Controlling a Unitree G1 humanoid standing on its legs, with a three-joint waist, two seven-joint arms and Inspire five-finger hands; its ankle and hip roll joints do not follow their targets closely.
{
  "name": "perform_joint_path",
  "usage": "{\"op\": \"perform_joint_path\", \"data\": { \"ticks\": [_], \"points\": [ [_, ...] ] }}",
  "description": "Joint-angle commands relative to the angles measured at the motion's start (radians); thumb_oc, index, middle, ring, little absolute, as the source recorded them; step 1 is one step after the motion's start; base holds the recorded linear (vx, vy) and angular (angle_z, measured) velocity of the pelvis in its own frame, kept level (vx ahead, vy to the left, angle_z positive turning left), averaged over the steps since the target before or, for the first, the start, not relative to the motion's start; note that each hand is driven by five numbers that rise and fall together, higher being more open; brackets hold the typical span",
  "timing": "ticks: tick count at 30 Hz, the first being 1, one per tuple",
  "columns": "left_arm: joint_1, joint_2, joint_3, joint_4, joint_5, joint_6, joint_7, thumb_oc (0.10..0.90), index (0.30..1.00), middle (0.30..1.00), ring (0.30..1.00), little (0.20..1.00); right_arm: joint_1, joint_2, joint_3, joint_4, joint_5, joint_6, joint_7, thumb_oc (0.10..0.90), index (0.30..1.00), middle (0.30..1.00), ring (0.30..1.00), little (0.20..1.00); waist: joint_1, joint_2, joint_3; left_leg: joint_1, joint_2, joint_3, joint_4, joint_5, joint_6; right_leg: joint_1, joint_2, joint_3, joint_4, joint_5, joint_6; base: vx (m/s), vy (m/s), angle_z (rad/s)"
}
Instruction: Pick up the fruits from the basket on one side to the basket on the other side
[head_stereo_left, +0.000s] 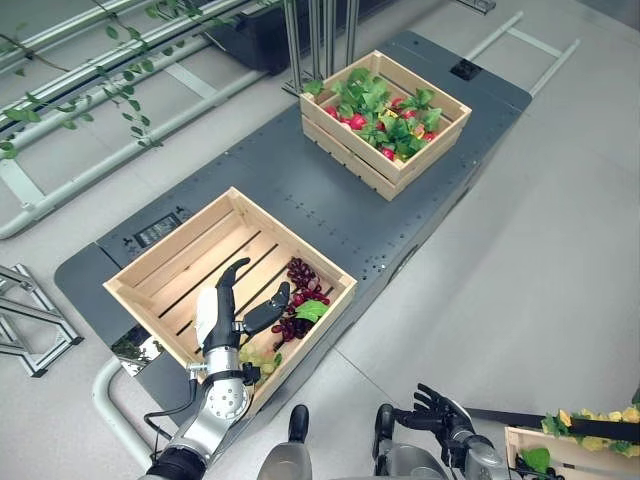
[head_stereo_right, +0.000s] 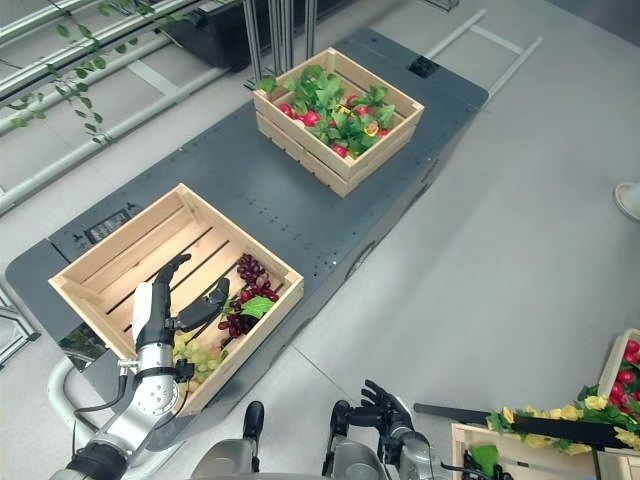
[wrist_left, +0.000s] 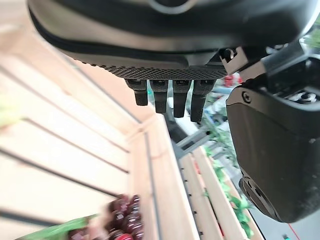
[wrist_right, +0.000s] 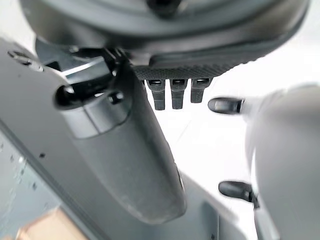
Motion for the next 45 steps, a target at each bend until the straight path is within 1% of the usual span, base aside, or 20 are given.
{"op": "perform_joint_path", "data": {
  "ticks": [1, 3, 6, 8, 9, 11, 12, 15, 17, 18, 21, 22, 24, 25, 26, 30, 32, 35, 40, 45],
  "points": [
    [-0.111, 0.041, 0.061, -0.056, 0.074, -0.006, 0.103, 0.8, 0.9, 0.9, 0.9, 0.9, 0.01, -0.036, -0.018, -0.038, 0.029, -0.015, 0.024, 0.8, 0.9, 0.9, 0.9, 0.9, 0.009, 0.04, 0.013, -0.087, -0.008, 0.013, 0.075, -0.016, 0.019, -0.064, -0.037, -0.026, 0.183, -0.088, -0.008, -0.07, 0.049, 0.01],
    [-0.12, 0.076, 0.066, -0.036, 0.096, 0.061, 0.1, 0.8, 0.9, 0.9, 0.9, 0.9, 0.008, -0.05, -0.012, -0.06, 0.021, -0.019, 0.026, 0.8, 0.9, 0.9, 0.9, 0.9, 0.002, 0.053, 0.028, -0.104, -0.013, 0.015, 0.07, -0.011, 0.016, -0.084, -0.036, -0.032, 0.194, -0.1, -0.014, -0.06, 0.054, 0.02],
    [-0.127, 0.122, 0.07, -0.03, 0.104, 0.114, 0.028, 0.8, 0.9, 0.9, 0.9, 0.9, 0.011, -0.067, -0.012, -0.072, 0.004, -0.028, 0.024, 0.8, 0.9, 0.9, 0.9, 0.9, -0.007, 0.066, 0.045, -0.126, -0.02, 0.013, 0.089, -0.011, 0.013, -0.108, -0.036, -0.028, 0.219, -0.11, -0.019, -0.04, 0.064, 0.02],
    [-0.132, 0.151, 0.065, -0.027, 0.147, 0.143, 0.023, 0.8, 0.9, 0.9, 0.9, 0.9, 0.01, -0.078, -0.014, -0.076, 0.001, -0.028, 0.022, 0.8, 0.9, 0.9, 0.9, 0.9, -0.011, 0.073, 0.054, -0.132, -0.022, 0.014, 0.095, -0.01, 0.011, -0.115, -0.038, -0.027, 0.229, -0.115, -0.021, -0.02, 0.085, 0.02],
    [-0.138, 0.188, 0.061, -0.021, 0.174, 0.203, -0.024, 0.8, 0.9, 0.9, 0.9, 0.9, 0.011, -0.092, -0.021, -0.074, -0.005, -0.031, 0.03, 0.8, 0.9, 0.9, 0.9, 0.9, -0.017, 0.08, 0.061, -0.137, -0.024, 0.017, 0.101, -0.008, 0.009, -0.118, -0.039, -0.026, 0.234, -0.118, -0.023, -0.01, 0.081, 0.01],
    [-0.145, 0.225, 0.059, -0.019, 0.166, 0.24, -0.058, 0.8, 0.9, 0.9, 0.9, 0.9, 0.012, -0.105, -0.022, -0.08, -0.014, -0.033, 0.034, 0.8, 0.9, 0.9, 0.9, 0.9, -0.021, 0.085, 0.068, -0.142, -0.025, 0.021, 0.108, -0.009, 0.008, -0.121, -0.041, -0.024, 0.237, -0.121, -0.024, -0.02, 0.098, 0.01],
    [-0.153, 0.264, 0.06, -0.021, 0.177, 0.291, -0.108, 0.8, 0.9, 0.9, 0.9, 0.9, 0.012, -0.117, -0.021, -0.092, -0.015, -0.031, 0.031, 0.8, 0.9, 0.9, 0.9, 0.9, -0.024, 0.09, 0.076, -0.149, -0.026, 0.026, 0.113, -0.009, 0.009, -0.126, -0.042, -0.022, 0.241, -0.123, -0.024, -0.03, 0.085, 0.01],
    [-0.156, 0.326, 0.061, -0.025, 0.174, 0.315, -0.162, 0.8, 0.9, 0.9, 0.9, 0.9, 0.02, -0.135, -0.033, -0.103, -0.023, -0.029, 0.042, 0.8, 0.9, 0.9, 0.9, 0.9, -0.03, 0.096, 0.084, -0.151, -0.026, 0.029, 0.116, -0.007, 0.007, -0.123, -0.043, -0.021, 0.237, -0.122, -0.024, 0.0, 0.064, 0.0],
    [-0.155, 0.357, 0.068, -0.039, 0.205, 0.342, -0.231, 0.8, 0.9, 0.9, 0.9, 0.9, 0.024, -0.141, -0.038, -0.114, -0.029, -0.027, 0.041, 0.8, 0.9, 0.9, 0.9, 0.9, -0.031, 0.098, 0.089, -0.156, -0.027, 0.031, 0.12, -0.007, 0.007, -0.123, -0.044, -0.022, 0.236, -0.122, -0.023, -0.01, 0.023, 0.0],
    [-0.157, 0.4, 0.067, -0.058, 0.243, 0.365, -0.303, 0.8, 0.9, 0.9, 0.9, 0.9, 0.022, -0.149, -0.041, -0.124, -0.022, -0.027, 0.041, 0.8, 0.9, 0.9, 0.9, 0.9, -0.03, 0.1, 0.099, -0.164, -0.031, 0.031, 0.121, -0.003, 0.011, -0.129, -0.045, -0.021, 0.234, -0.116, -0.021, -0.04, 0.036, 0.0],
    [-0.149, 0.478, 0.065, -0.123, 0.301, 0.412, -0.401, 0.8, 0.9, 0.9, 0.9, 0.9, 0.021, -0.167, -0.05, -0.137, -0.037, -0.033, 0.046, 0.8, 0.9, 0.9, 0.9, 0.9, -0.027, 0.11, 0.117, -0.171, -0.032, 0.03, 0.124, 0.0, 0.009, -0.125, -0.046, -0.025, 0.227, -0.112, -0.019, -0.02, 0.028, 0.01],
    [-0.147, 0.483, 0.067, -0.129, 0.301, 0.414, -0.406, 0.8, 0.9, 0.9, 0.9, 0.9, 0.021, -0.168, -0.05, -0.14, -0.036, -0.032, 0.045, 0.8, 0.9, 0.9, 0.9, 0.9, -0.027, 0.11, 0.119, -0.171, -0.032, 0.03, 0.125, 0.0, 0.009, -0.124, -0.046, -0.025, 0.226, -0.112, -0.019, 0.0, 0.0, 0.0],
    [-0.144, 0.553, 0.081, -0.176, 0.349, 0.437, -0.514, 0.8, 0.9, 0.9, 0.9, 0.9, 0.019, -0.182, -0.053, -0.155, -0.02, -0.034, 0.038, 0.8, 0.9, 0.9, 0.9, 0.9, -0.02, 0.114, 0.135, -0.175, -0.033, 0.029, 0.124, 0.0, 0.01, -0.118, -0.046, -0.034, 0.216, -0.109, -0.019, -0.01, 0.004, 0.04],
    [-0.143, 0.553, 0.082, -0.177, 0.349, 0.438, -0.515, 0.8, 0.9, 0.9, 0.9, 0.9, 0.019, -0.182, -0.053, -0.155, -0.02, -0.034, 0.038, 0.8, 0.9, 0.9, 0.9, 0.9, -0.021, 0.114, 0.136, -0.175, -0.033, 0.029, 0.124, 0.0, 0.01, -0.117, -0.046, -0.034, 0.215, -0.108, -0.019, -0.01, -0.007, 0.08],
    [-0.148, 0.583, 0.089, -0.196, 0.382, 0.44, -0.565, 0.8, 0.9, 0.9, 0.9, 0.9, 0.016, -0.183, -0.054, -0.155, -0.013, -0.034, 0.039, 0.8, 0.9, 0.9, 0.9, 0.9, -0.016, 0.116, 0.138, -0.175, -0.035, 0.026, 0.12, 0.002, 0.011, -0.114, -0.045, -0.04, 0.209, -0.107, -0.018, -0.02, -0.021, 0.08],
    [-0.198, 0.68, 0.075, -0.249, 0.475, 0.427, -0.744, 0.8, 0.9, 0.9, 0.9, 0.9, 0.0, -0.186, -0.048, -0.155, 0.006, -0.035, 0.044, 0.8, 0.9, 0.9, 0.9, 0.9, -0.004, 0.117, 0.148, -0.186, -0.037, 0.024, 0.115, 0.003, 0.012, -0.11, -0.043, -0.062, 0.197, -0.104, -0.016, -0.03, -0.035, 0.08],
    [-0.213, 0.703, 0.067, -0.263, 0.488, 0.421, -0.783, 0.8, 0.9, 0.9, 0.9, 0.9, -0.005, -0.187, -0.049, -0.151, 0.008, -0.037, 0.048, 0.8, 0.9, 0.9, 0.9, 0.9, -0.001, 0.117, 0.149, -0.186, -0.037, 0.022, 0.113, 0.004, 0.012, -0.107, -0.042, -0.066, 0.194, -0.102, -0.015, -0.03, -0.04, 0.14],
    [-0.296, 0.781, 0.022, -0.341, 0.505, 0.408, -0.95, 0.8, 0.9, 0.9, 0.9, 0.9, -0.021, -0.189, -0.034, -0.162, 0.02, -0.033, 0.039, 0.8, 0.9, 0.9, 0.9, 0.9, 0.004, 0.117, 0.158, -0.195, -0.038, 0.02, 0.114, 0.006, 0.012, -0.106, -0.039, -0.078, 0.19, -0.1, -0.013, -0.05, -0.051, 0.13],
    [-0.43, 0.861, -0.054, -0.441, 0.472, 0.409, -1.15, 0.8, 0.9, 0.9, 0.9, 0.9, -0.03, -0.189, -0.032, -0.14, 0.067, -0.034, 0.05, 0.8, 0.9, 0.9, 0.9, 0.9, 0.008, 0.113, 0.168, -0.2, -0.037, 0.009, 0.125, 0.008, 0.008, -0.094, -0.032, -0.094, 0.19, -0.1, -0.014, 0.0, -0.053, 0.11],
    [-0.561, 0.905, -0.134, -0.491, 0.435, 0.425, -1.256, 0.8, 0.9, 0.9, 0.9, 0.9, -0.036, -0.18, -0.033, -0.126, 0.076, -0.048, 0.064, 0.8, 0.9, 0.9, 0.9, 0.9, 0.013, 0.102, 0.177, -0.205, -0.034, 0.005, 0.117, 0.015, 0.006, -0.093, -0.02, -0.099, 0.185, -0.098, -0.013, 0.0, -0.052, 0.07]
  ]
}}
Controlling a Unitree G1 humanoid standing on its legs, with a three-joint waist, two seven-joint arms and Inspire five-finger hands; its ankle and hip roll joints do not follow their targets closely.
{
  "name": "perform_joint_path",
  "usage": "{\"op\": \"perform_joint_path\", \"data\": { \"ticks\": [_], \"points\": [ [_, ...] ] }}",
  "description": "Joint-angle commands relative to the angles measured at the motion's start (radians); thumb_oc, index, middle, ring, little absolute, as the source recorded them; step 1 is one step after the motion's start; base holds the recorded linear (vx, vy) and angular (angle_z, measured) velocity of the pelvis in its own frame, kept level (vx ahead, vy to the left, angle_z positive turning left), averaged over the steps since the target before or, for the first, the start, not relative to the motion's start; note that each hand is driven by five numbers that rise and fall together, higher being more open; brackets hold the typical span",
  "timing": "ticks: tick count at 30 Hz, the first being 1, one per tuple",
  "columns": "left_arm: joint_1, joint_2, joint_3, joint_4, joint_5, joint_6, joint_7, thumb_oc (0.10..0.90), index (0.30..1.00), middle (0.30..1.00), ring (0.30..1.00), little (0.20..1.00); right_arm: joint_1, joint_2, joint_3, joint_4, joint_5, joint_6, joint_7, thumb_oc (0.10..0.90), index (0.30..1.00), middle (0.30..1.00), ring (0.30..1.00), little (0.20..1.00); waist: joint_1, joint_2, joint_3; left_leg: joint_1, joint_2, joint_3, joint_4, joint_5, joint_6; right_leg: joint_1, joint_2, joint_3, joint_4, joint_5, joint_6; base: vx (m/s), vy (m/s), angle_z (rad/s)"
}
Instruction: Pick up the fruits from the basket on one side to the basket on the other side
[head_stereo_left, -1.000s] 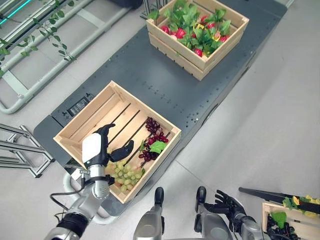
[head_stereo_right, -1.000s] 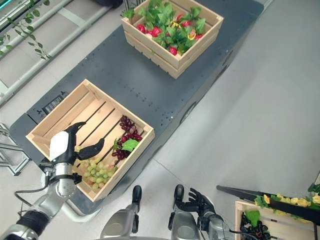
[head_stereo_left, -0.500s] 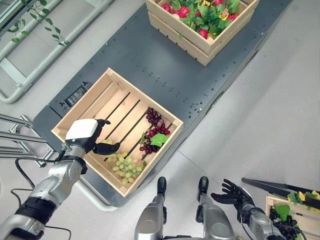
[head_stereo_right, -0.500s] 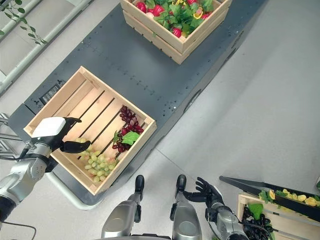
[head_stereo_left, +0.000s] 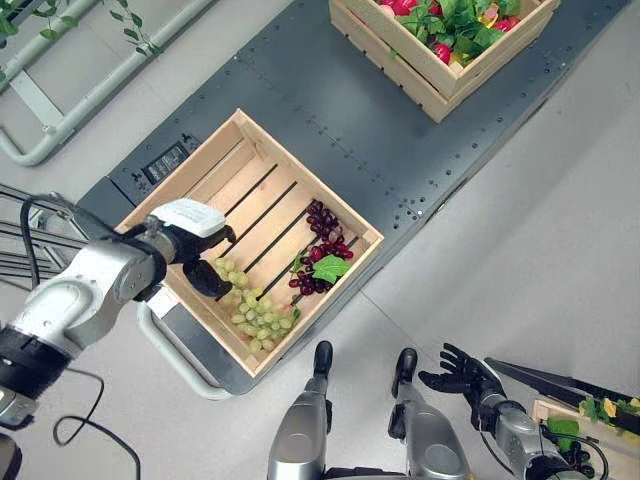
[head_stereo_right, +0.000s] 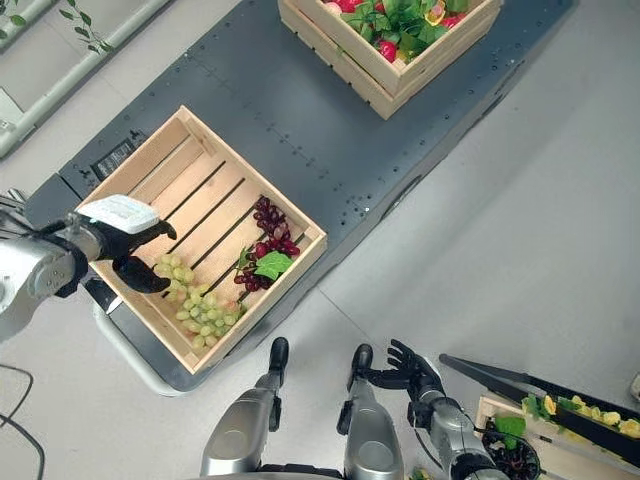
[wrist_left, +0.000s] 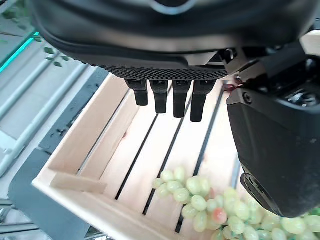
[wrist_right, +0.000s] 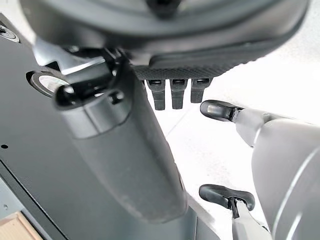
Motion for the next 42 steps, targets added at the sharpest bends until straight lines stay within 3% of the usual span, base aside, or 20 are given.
{"op": "perform_joint_path", "data": {
  "ticks": [1, 6, 12, 21, 28, 42],
  "points": [
    [-0.108, 0.104, 0.027, -0.005, -0.016, 0.03, -0.028, 0.8, 0.9, 0.9, 0.9, 0.9, 0.036, -0.032, -0.002, 0.001, 0.041, -0.047, 0.033, 0.8, 0.9, 0.9, 0.9, 0.9, 0.001, 0.006, -0.04, -0.092, -0.022, 0.05, 0.06, 0.009, 0.014, -0.05, -0.015, -0.017, 0.186, -0.1, -0.013, -0.06, -0.111, 0.06],
    [-0.24, 0.126, -0.06, 0.033, 0.009, 0.048, 0.067, 0.8, 0.9, 0.9, 0.9, 0.9, 0.01, -0.017, 0.008, 0.011, 0.086, -0.081, 0.046, 0.8, 0.9, 0.9, 0.9, 0.9, 0.009, -0.026, -0.008, -0.139, -0.014, 0.045, 0.101, 0.006, 0.009, -0.091, 0.006, -0.026, 0.23, -0.114, -0.029, -0.05, -0.082, 0.11],
    [-0.275, 0.117, -0.11, 0.138, 0.09, 0.03, 0.186, 0.8, 0.9, 0.9, 0.9, 0.9, -0.019, -0.003, 0.021, 0.013, 0.121, -0.096, 0.051, 0.8, 0.9, 0.9, 0.9, 0.9, 0.02, -0.047, 0.016, -0.172, -0.009, 0.042, 0.127, 0.008, 0.005, -0.121, 0.02, -0.031, 0.261, -0.123, -0.04, -0.04, -0.049, 0.07],
    [-0.244, 0.091, -0.137, 0.233, 0.154, 0.035, 0.271, 0.8, 0.9, 0.9, 0.9, 0.9, -0.035, 0.001, 0.012, 0.018, 0.137, -0.095, 0.043, 0.8, 0.9, 0.9, 0.9, 0.9, 0.026, -0.051, 0.035, -0.188, -0.007, 0.047, 0.141, 0.009, 0.002, -0.126, 0.021, -0.038, 0.267, -0.126, -0.045, 0.0, -0.002, 0.0],
    [-0.203, 0.049, -0.134, 0.266, 0.243, 0.122, 0.271, 0.8, 0.9, 0.9, 0.9, 0.9, -0.042, 0.0, 0.008, 0.016, 0.147, -0.094, 0.047, 0.8, 0.9, 0.9, 0.9, 0.9, 0.029, -0.053, 0.039, -0.187, -0.013, 0.042, 0.14, 0.008, 0.003, -0.121, 0.016, -0.042, 0.264, -0.126, -0.046, 0.0, 0.0, 0.0],
    [-0.205, -0.107, -0.226, 0.45, 0.36, 0.174, 0.425, 0.8, 0.9, 0.9, 0.9, 0.9, -0.082, 0.012, 0.034, 0.026, 0.146, -0.085, 0.036, 0.8, 0.9, 0.9, 0.9, 0.9, 0.011, -0.068, 0.045, -0.184, -0.007, 0.058, 0.148, 0.0, 0.006, -0.13, 0.022, -0.024, 0.271, -0.126, -0.045, 0.0, 0.002, 0.0]
  ]
}}
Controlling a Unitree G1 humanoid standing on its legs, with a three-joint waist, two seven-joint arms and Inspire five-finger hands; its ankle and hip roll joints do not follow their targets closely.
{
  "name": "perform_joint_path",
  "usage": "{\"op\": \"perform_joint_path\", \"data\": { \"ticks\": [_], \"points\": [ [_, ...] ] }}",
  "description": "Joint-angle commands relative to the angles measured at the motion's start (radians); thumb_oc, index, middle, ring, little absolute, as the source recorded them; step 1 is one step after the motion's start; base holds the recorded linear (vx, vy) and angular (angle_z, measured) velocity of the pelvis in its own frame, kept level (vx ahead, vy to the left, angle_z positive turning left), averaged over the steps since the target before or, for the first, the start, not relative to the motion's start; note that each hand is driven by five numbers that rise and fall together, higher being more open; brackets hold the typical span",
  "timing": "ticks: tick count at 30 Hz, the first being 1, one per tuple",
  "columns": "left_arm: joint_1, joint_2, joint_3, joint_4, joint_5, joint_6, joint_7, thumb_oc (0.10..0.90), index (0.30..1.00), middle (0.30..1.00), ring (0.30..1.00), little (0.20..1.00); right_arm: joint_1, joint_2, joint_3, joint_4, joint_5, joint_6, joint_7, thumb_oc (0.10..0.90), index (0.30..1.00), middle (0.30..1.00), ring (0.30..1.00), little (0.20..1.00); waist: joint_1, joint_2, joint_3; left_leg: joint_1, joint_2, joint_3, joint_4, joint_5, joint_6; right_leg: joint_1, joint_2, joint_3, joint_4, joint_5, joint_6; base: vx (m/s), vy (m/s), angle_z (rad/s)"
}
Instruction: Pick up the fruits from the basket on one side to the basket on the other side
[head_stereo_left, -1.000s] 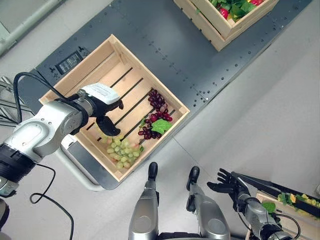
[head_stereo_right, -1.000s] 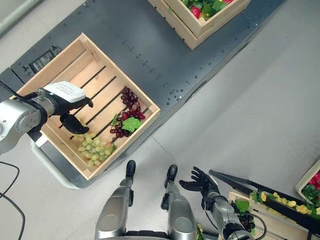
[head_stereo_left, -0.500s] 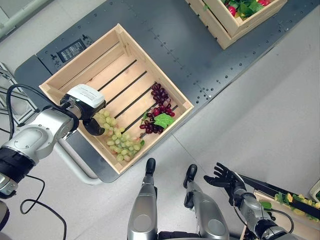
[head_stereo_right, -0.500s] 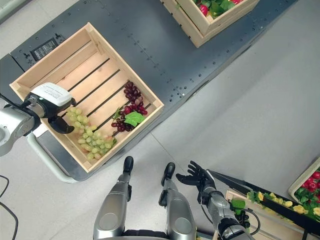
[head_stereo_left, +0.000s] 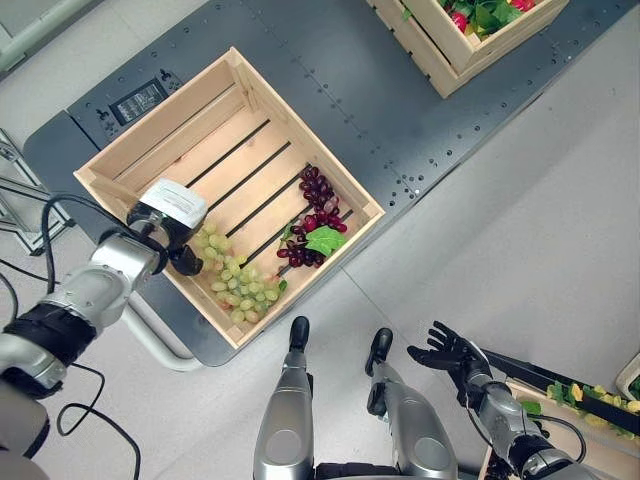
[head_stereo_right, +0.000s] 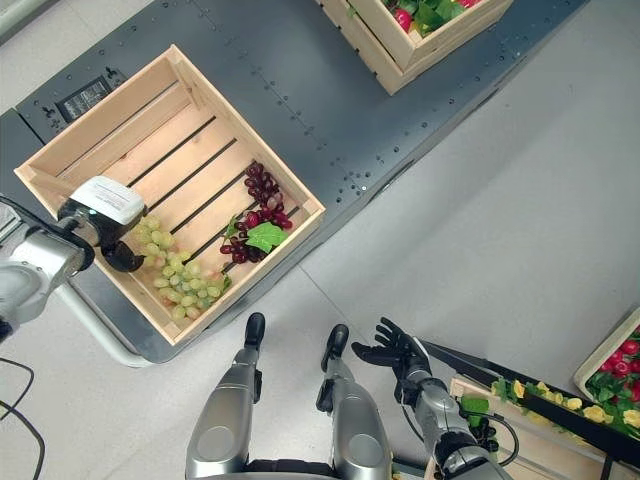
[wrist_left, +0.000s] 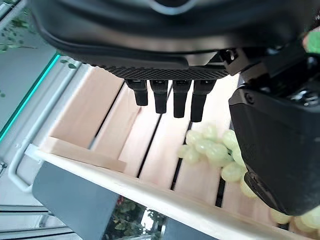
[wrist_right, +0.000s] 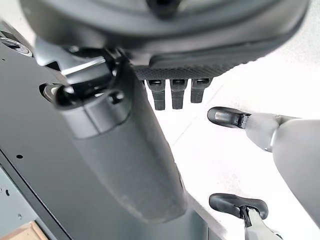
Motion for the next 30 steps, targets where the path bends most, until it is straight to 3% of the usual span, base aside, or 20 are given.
{"op": "perform_joint_path", "data": {
  "ticks": [1, 7, 13, 22, 30],
  "points": [
    [-0.035, 0.013, 0.072, 0.056, 0.091, 0.086, 0.096, 0.8, 0.9, 0.9, 0.9, 0.9, 0.014, -0.032, -0.003, -0.019, 0.023, -0.035, 0.017, 0.8, 0.9, 0.9, 0.9, 0.9, -0.014, 0.022, -0.003, -0.052, -0.022, 0.067, 0.029, 0.008, 0.018, -0.042, 0.009, 0.001, 0.2, -0.123, -0.019, 0.0, 0.0, 0.0],
    [-0.047, -0.076, 0.035, 0.136, 0.127, 0.087, 0.153, 0.8, 0.9, 0.9, 0.9, 0.9, -0.006, -0.033, 0.013, -0.02, 0.02, -0.034, 0.009, 0.8, 0.9, 0.9, 0.9, 0.9, -0.03, 0.017, -0.003, -0.07, -0.017, 0.078, 0.04, 0.007, 0.019, -0.067, 0.011, 0.013, 0.215, -0.124, -0.022, 0.0, 0.005, 0.0],
    [-0.083, -0.118, -0.006, 0.179, 0.16, 0.059, 0.112, 0.8, 0.9, 0.9, 0.9, 0.9, -0.026, -0.035, 0.025, -0.016, 0.012, -0.031, 0.001, 0.8, 0.9, 0.9, 0.9, 0.9, -0.04, 0.015, -0.003, -0.083, -0.013, 0.087, 0.044, 0.008, 0.018, -0.087, 0.011, 0.023, 0.22, -0.124, -0.022, 0.0, 0.018, -0.09],
    [-0.139, -0.131, -0.05, 0.179, 0.23, 0.115, 0.048, 0.8, 0.9, 0.9, 0.9, 0.9, -0.03, -0.037, 0.031, -0.016, 0.014, -0.034, -0.001, 0.8, 0.9, 0.9, 0.9, 0.9, -0.048, 0.009, -0.003, -0.095, -0.012, 0.094, 0.05, 0.005, 0.019, -0.105, 0.009, 0.022, 0.231, -0.124, -0.021, 0.0, 0.0, 0.0],
    [-0.155, -0.204, -0.055, 0.308, 0.266, 0.217, 0.066, 0.8, 0.9, 0.9, 0.9, 0.9, -0.048, -0.024, 0.049, -0.013, 0.021, -0.036, -0.002, 0.8, 0.9, 0.9, 0.9, 0.9, -0.057, -0.011, -0.003, -0.108, -0.005, 0.1, 0.056, 0.002, 0.021, -0.126, 0.015, 0.029, 0.243, -0.122, -0.02, 0.0, 0.0, 0.0]
  ]
}}
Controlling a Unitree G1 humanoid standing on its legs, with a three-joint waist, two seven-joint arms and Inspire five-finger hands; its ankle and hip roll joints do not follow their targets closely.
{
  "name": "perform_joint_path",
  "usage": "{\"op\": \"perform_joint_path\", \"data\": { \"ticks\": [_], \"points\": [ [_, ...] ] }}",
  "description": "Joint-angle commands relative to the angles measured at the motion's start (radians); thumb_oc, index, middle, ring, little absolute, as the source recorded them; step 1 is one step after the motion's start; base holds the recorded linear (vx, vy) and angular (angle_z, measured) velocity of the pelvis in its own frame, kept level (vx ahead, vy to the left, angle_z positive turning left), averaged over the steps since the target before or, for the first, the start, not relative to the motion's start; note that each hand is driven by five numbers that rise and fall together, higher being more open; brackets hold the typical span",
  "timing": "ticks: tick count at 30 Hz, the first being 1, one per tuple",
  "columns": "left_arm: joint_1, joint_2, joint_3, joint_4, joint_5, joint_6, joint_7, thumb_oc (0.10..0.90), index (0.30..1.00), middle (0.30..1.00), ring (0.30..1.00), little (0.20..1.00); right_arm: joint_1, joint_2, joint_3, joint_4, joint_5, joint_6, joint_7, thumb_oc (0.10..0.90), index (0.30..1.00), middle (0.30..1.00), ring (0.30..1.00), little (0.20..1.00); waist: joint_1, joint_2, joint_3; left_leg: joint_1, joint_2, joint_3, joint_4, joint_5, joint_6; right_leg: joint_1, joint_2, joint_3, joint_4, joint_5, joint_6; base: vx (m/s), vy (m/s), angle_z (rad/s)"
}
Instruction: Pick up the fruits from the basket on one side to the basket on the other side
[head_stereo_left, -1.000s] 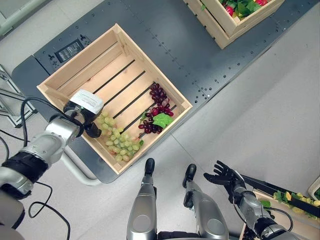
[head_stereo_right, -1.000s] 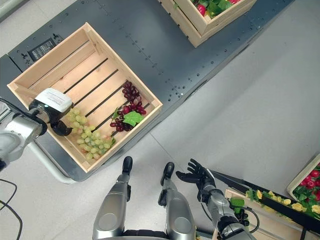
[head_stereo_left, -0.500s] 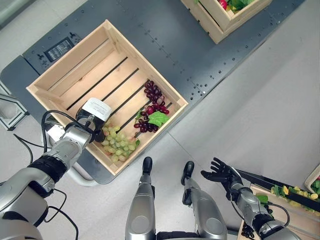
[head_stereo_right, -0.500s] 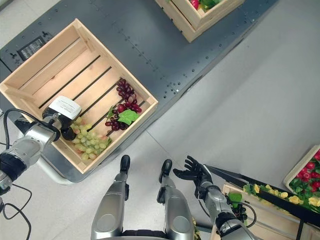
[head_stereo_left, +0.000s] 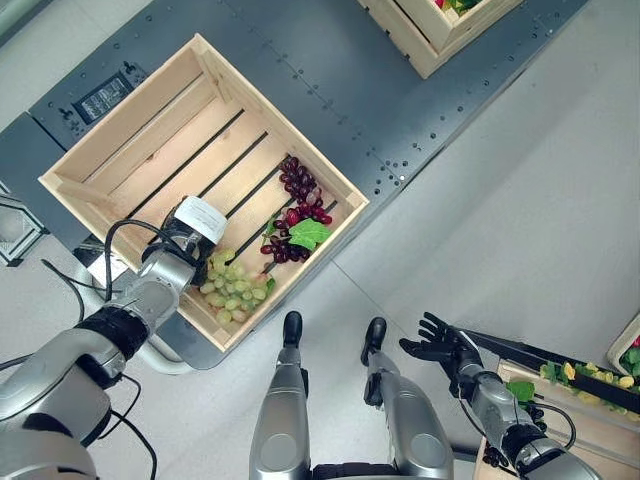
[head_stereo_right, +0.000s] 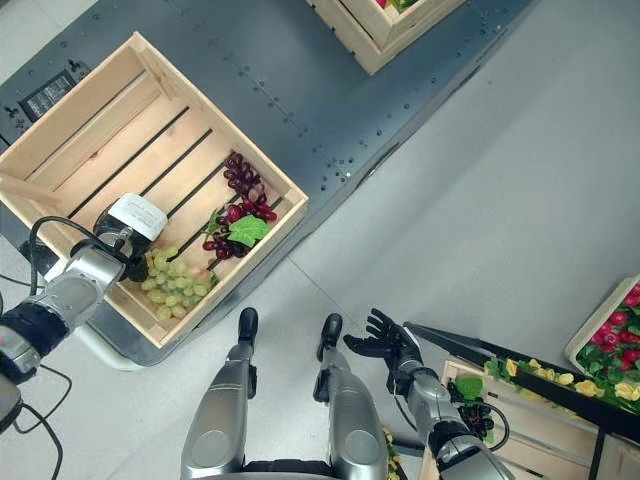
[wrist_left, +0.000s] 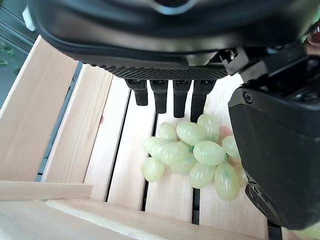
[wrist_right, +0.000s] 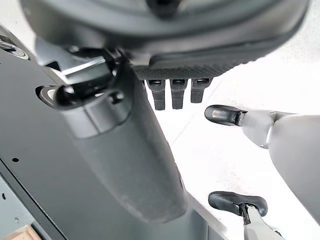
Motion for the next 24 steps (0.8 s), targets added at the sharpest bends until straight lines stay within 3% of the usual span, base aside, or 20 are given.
{"op": "perform_joint_path", "data": {
  "ticks": [1, 2, 3, 4, 5, 10, 18, 24],
  "points": [
    [-0.095, 0.008, 0.036, 0.093, 0.043, 0.112, 0.04, 0.8, 0.9, 0.9, 0.9, 0.9, 0.002, -0.036, 0.013, -0.015, 0.024, -0.038, 0.001, 0.8, 0.9, 0.9, 0.9, 0.9, -0.007, 0.006, -0.006, -0.054, -0.01, 0.074, 0.028, 0.002, 0.02, -0.057, 0.017, 0.003, 0.206, -0.123, -0.016, 0.0, 0.0, 0.0],
    [-0.089, -0.01, 0.039, 0.115, 0.051, 0.119, 0.055, 0.769, 0.853, 0.853, 0.853, 0.853, -0.001, -0.031, 0.015, -0.019, 0.023, -0.035, -0.002, 0.8, 0.9, 0.9, 0.9, 0.9, -0.008, 0.001, -0.006, -0.054, -0.009, 0.073, 0.028, 0.001, 0.021, -0.058, 0.018, 0.003, 0.207, -0.123, -0.017, 0.0, 0.0, 0.0],
    [-0.08, -0.03, 0.045, 0.138, 0.061, 0.125, 0.072, 0.554, 0.531, 0.531, 0.531, 0.531, -0.005, -0.026, 0.015, -0.02, 0.019, -0.032, -0.006, 0.8, 0.9, 0.9, 0.9, 0.9, -0.009, -0.003, -0.006, -0.054, -0.009, 0.073, 0.027, 0.001, 0.022, -0.058, 0.019, 0.004, 0.206, -0.122, -0.016, 0.0, 0.0, 0.0],
    [-0.078, -0.034, 0.046, 0.142, 0.061, 0.125, 0.079, 0.516, 0.474, 0.474, 0.474, 0.474, -0.006, -0.025, 0.015, -0.02, 0.018, -0.031, -0.006, 0.8, 0.9, 0.9, 0.9, 0.9, -0.009, -0.004, -0.006, -0.054, -0.009, 0.074, 0.027, 0.001, 0.022, -0.058, 0.019, 0.004, 0.206, -0.122, -0.016, 0.0, 0.0, 0.0],
    [-0.073, -0.048, 0.05, 0.161, 0.058, 0.125, 0.101, 0.4, 0.3, 0.3, 0.3, 0.3, -0.009, -0.023, 0.019, -0.02, 0.019, -0.031, -0.01, 0.8, 0.9, 0.9, 0.9, 0.9, -0.01, -0.005, -0.006, -0.054, -0.009, 0.073, 0.027, 0.0, 0.022, -0.059, 0.02, 0.005, 0.207, -0.122, -0.017, 0.0, 0.0, 0.0],
    [-0.051, -0.09, 0.056, 0.219, 0.025, 0.134, 0.194, 0.4, 0.3, 0.3, 0.3, 0.3, -0.024, -0.02, 0.026, -0.021, 0.017, -0.026, -0.023, 0.8, 0.9, 0.9, 0.9, 0.9, -0.013, -0.003, -0.006, -0.049, -0.011, 0.074, 0.022, 0.001, 0.023, -0.061, 0.021, 0.01, 0.209, -0.124, -0.018, 0.0, 0.009, -0.02],
    [-0.009, -0.102, 0.098, 0.246, -0.063, 0.08, 0.374, 0.4, 0.3, 0.3, 0.3, 0.3, -0.008, -0.029, 0.017, -0.038, 0.012, -0.033, -0.041, 0.8, 0.9, 0.9, 0.9, 0.9, -0.014, 0.012, -0.006, -0.019, -0.019, 0.075, 0.004, 0.004, 0.024, -0.041, 0.015, 0.015, 0.203, -0.128, -0.02, 0.0, 0.009, -0.02],
    [0.032, -0.061, 0.151, 0.199, -0.13, 0.0, 0.542, 0.4, 0.3, 0.3, 0.3, 0.3, 0.02, -0.04, -0.008, -0.049, 0.023, -0.047, -0.048, 0.8, 0.9, 0.9, 0.9, 0.9, -0.004, 0.029, -0.012, 0.03, -0.023, 0.07, -0.036, 0.012, 0.021, 0.005, 0.01, 0.011, 0.174, -0.126, -0.016, 0.0, 0.004, -0.05]
  ]
}}
